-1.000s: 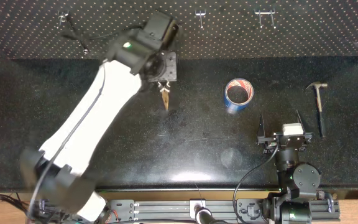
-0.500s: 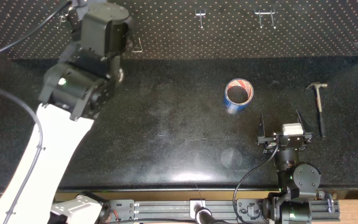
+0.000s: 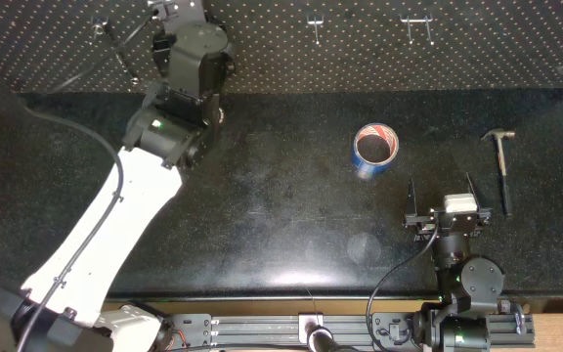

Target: Place Tools Onto Pegboard

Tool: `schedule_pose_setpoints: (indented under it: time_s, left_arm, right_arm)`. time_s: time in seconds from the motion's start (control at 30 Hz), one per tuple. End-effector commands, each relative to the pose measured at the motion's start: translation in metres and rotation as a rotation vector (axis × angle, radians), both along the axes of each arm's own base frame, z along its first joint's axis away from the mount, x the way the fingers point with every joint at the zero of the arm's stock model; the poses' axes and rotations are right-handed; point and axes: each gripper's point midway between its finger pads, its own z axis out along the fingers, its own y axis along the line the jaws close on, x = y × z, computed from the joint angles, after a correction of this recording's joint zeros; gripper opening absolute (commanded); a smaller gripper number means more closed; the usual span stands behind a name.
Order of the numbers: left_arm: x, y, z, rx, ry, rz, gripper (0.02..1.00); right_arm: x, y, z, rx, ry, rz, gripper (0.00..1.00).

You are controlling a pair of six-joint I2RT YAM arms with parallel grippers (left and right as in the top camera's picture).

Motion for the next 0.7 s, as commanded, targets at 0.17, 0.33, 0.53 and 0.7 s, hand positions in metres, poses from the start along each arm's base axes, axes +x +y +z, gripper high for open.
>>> schedule_pose_setpoints:
  time_s: [0.17,0.33,0.53,0.7]
  left_arm:
    - [-0.022,0.012,-0.006,-0.058,-0.197,0.007,0.027]
    - [-0.020,0.003,-0.008,-0.050,-0.230,-0.053,0.027]
    - [-0.022,0.007,-0.027,-0.051,-0.244,-0.039,0.029]
    - [-0.013,0.003,-0.047,-0.036,-0.208,-0.037,0.029]
  right_arm:
    - [0.000,0.000,-0.001,-0.005,-0.001,-0.001,0.930]
    - [0.000,0.000,-0.001,-0.005,-0.001,-0.001,0.928]
    - [0.000,0.000,-0.001,-0.005,-0.001,-0.001,0.928]
    - [0.000,0.000,-0.001,-0.005,-0.001,-0.001,0.928]
